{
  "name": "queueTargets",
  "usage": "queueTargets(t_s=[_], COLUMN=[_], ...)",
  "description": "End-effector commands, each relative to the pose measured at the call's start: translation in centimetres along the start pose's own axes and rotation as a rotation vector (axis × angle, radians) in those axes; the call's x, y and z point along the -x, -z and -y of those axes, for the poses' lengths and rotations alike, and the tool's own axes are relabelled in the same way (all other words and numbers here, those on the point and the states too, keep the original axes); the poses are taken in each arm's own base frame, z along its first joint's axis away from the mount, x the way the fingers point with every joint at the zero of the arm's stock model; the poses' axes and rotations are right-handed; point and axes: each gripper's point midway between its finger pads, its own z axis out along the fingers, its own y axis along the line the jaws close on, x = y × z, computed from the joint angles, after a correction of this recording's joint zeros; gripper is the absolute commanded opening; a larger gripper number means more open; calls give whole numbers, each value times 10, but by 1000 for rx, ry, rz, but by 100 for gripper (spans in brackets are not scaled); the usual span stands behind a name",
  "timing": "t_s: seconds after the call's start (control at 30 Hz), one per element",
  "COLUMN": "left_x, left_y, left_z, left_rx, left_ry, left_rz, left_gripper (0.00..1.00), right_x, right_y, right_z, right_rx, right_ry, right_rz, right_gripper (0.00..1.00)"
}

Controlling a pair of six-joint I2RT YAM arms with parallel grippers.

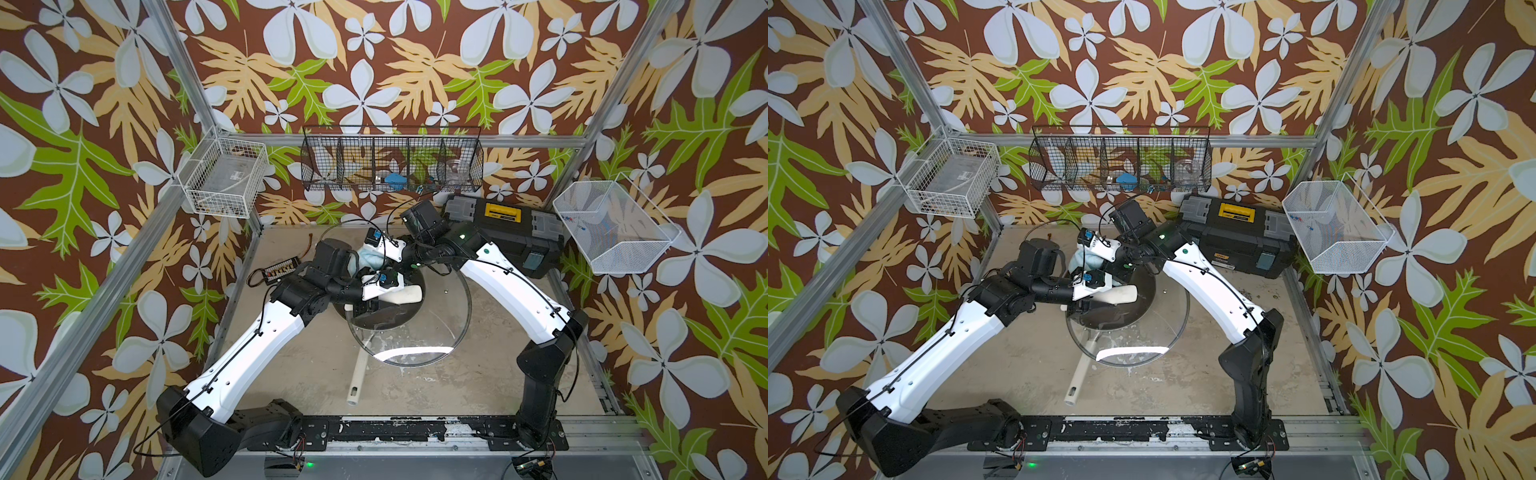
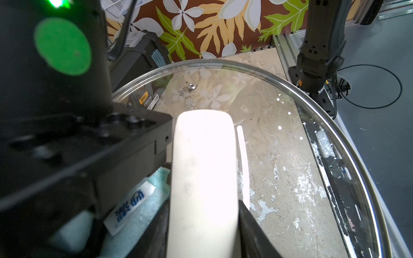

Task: Wipe the pot lid with a cloth
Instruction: Wipe the pot lid.

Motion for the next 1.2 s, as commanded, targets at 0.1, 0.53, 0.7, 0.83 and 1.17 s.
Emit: queueTargets(t_s=[0.1,0.53,0.7,0.83,1.17], left_x=[42,44,49,52,42], left_y=[12,20,25,31,33], left_z=[-16,-26,-36,-56,-97], left_rx=[85,180,241,344,505], left_ry=[-147,-131,-100,-54,112], left_rz=[151,164,195,200,156], left_gripper=[0,0,0,0,0], right_x=[-35,-91,-93,-99,-118], right_y=[19,73,83,84,77], right_z=[16,40,33,26,3], right_rx=[-66,-174,-174,-168,-122], right_ry=[-44,-167,-174,-187,-222], right_rz=[-82,-55,-26,-27,4], right_gripper=[0,0,0,0,0])
